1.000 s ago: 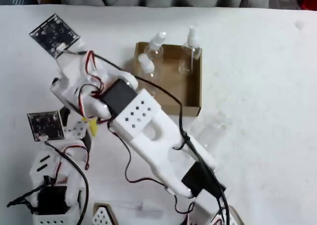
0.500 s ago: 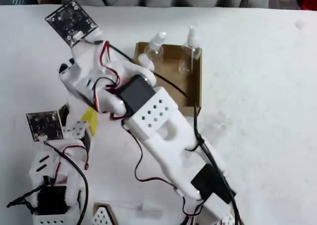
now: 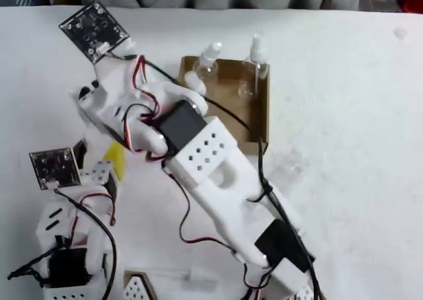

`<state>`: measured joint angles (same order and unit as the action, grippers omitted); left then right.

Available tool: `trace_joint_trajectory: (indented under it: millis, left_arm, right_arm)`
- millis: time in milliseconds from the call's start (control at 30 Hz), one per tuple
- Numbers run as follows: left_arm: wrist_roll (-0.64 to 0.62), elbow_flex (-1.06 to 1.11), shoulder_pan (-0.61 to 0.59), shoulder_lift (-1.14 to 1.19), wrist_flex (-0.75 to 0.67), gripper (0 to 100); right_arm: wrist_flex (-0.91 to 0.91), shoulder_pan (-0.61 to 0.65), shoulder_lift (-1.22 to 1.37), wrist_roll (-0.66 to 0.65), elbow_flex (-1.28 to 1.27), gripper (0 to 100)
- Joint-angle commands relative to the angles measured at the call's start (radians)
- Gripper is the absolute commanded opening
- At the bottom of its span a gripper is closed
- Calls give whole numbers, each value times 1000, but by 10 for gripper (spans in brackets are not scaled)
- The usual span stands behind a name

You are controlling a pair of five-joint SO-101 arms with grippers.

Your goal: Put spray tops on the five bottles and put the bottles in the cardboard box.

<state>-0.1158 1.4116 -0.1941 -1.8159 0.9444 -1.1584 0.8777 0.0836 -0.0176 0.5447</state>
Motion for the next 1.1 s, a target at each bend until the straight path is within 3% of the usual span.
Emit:
trace_joint_trajectory:
  millis: [0, 300, 400, 667, 867, 1067]
  left_arm:
    - [-11, -63, -13, -16, -37, 20]
    - [-14, -63, -13, -16, -37, 20]
    - [-92, -64, -12, -16, -40, 20]
    - [-339, -63, -7, -16, -201, 20]
    - [-354, -64, 35, -16, -338, 20]
    - [-354, -69, 208, -15, -491, 20]
  right_arm:
    - [-84, -10, -93, -3, 81, 16]
    - [-432, -4, -255, -2, 144, 16]
    - [-579, -12, -309, -2, 140, 16]
    - [-568, -136, -690, -9, -282, 16]
    - [-539, -205, -975, -11, -646, 16]
    - [-346, -205, -1182, -11, -1010, 16]
